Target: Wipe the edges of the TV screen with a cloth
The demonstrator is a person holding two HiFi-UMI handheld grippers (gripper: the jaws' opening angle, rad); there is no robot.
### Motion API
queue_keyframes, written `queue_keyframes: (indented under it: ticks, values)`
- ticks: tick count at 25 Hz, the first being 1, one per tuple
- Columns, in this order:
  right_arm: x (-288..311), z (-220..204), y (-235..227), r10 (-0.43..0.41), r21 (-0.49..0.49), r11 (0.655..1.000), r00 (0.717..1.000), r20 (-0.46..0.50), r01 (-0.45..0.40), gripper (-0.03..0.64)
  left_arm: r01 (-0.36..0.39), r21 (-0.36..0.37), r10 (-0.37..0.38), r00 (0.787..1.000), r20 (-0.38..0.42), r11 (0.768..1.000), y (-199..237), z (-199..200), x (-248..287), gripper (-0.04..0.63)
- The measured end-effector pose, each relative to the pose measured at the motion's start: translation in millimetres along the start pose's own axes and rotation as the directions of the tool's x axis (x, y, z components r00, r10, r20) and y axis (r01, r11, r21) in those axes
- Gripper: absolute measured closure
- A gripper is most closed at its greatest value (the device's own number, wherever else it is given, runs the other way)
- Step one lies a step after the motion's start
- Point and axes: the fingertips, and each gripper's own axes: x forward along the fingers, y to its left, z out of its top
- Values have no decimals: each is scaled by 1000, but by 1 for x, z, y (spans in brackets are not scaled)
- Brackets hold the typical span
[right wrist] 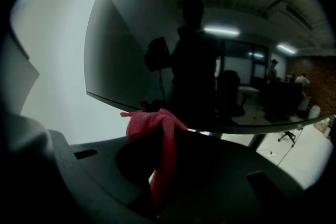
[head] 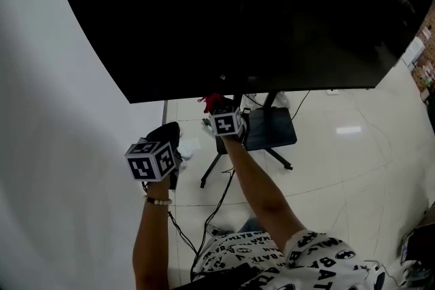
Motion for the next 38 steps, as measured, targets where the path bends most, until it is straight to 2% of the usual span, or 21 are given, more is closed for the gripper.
queue_keyframes:
  ticks: [7,14,19,23,26,31,34,38]
  values:
    - [-22,-14,-77,6,47,999,1000,13,-7,558,34,-4,-35,999,-21,999,-64,-5,46,601]
    - [-46,-29,-164,41,46,998,999,32,-42,557,33,-17,-33,999,-31,999,-145,-14,112,598]
    - [-67,-28,-210,92,29,995,994,53,-94,557,11,-36,-12,1000,-18,999,-205,-12,141,600]
    - [-76,-39,-253,117,69,990,992,49,-120,557,15,-51,-17,999,-34,999,-247,-28,172,600]
    - [-77,-49,-274,133,72,988,991,30,-135,557,33,-55,-36,998,-59,998,-273,-43,192,600]
    - [-87,-49,-292,145,93,985,989,9,-145,557,81,-22,-83,994,-72,996,-305,-42,199,598]
    - [-96,-55,-320,109,86,990,994,2,-109,557,115,7,-114,989,-90,993,-328,-48,211,598]
    - [-102,-70,-383,-1,98,995,1000,-31,4,557,172,8,-171,982,-86,985,-352,-54,235,600]
